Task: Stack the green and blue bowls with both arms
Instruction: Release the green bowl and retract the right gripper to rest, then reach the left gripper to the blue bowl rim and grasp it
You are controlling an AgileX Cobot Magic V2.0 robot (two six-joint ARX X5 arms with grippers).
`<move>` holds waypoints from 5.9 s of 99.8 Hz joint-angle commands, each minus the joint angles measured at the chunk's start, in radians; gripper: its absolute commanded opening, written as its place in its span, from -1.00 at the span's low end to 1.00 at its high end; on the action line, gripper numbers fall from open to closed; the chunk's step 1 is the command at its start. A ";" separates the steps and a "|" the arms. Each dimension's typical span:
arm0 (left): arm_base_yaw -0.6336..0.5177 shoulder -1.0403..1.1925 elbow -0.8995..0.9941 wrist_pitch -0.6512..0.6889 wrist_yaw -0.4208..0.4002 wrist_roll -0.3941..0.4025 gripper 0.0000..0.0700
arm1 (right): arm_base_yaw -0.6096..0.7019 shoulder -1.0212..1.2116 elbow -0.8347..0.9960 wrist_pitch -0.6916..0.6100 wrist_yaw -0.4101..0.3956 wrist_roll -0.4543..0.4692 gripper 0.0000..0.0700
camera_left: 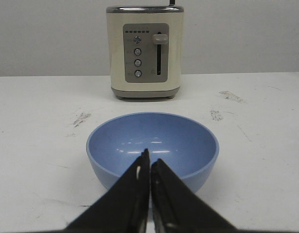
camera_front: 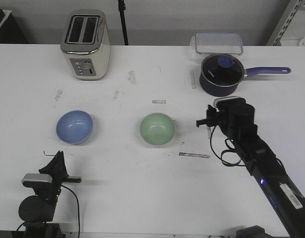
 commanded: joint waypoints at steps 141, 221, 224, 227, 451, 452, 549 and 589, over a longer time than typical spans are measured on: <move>0.001 -0.002 -0.023 0.014 -0.003 0.005 -1.00 | -0.217 -1.081 -0.544 0.047 -0.002 -0.042 -0.96; 0.001 0.021 0.068 0.074 -0.003 -0.100 -1.00 | -0.217 -1.081 -0.544 0.047 -0.002 -0.042 -0.96; 0.001 0.032 0.087 0.072 -0.003 -0.100 -1.00 | -0.217 -1.081 -0.544 0.047 -0.002 -0.042 -0.96; 0.001 0.045 0.108 0.068 -0.003 -0.099 -1.00 | -0.217 -1.081 -0.544 0.047 -0.002 -0.042 -0.96; 0.259 1.473 1.348 -1.032 0.182 -0.214 -0.02 | -0.217 -1.081 -0.544 0.047 -0.002 -0.042 -0.96; 0.261 1.476 1.348 -1.032 0.182 -0.214 0.00 | -0.217 -1.081 -0.544 0.047 -0.002 -0.042 -0.96; 0.242 1.723 1.348 -0.951 0.216 -0.266 -0.55 | -0.217 -1.081 -0.544 0.047 -0.002 -0.042 -0.96; 0.217 1.703 1.351 -0.987 0.222 -0.301 -1.00 | -0.217 -1.081 -0.544 0.047 -0.002 -0.042 -0.96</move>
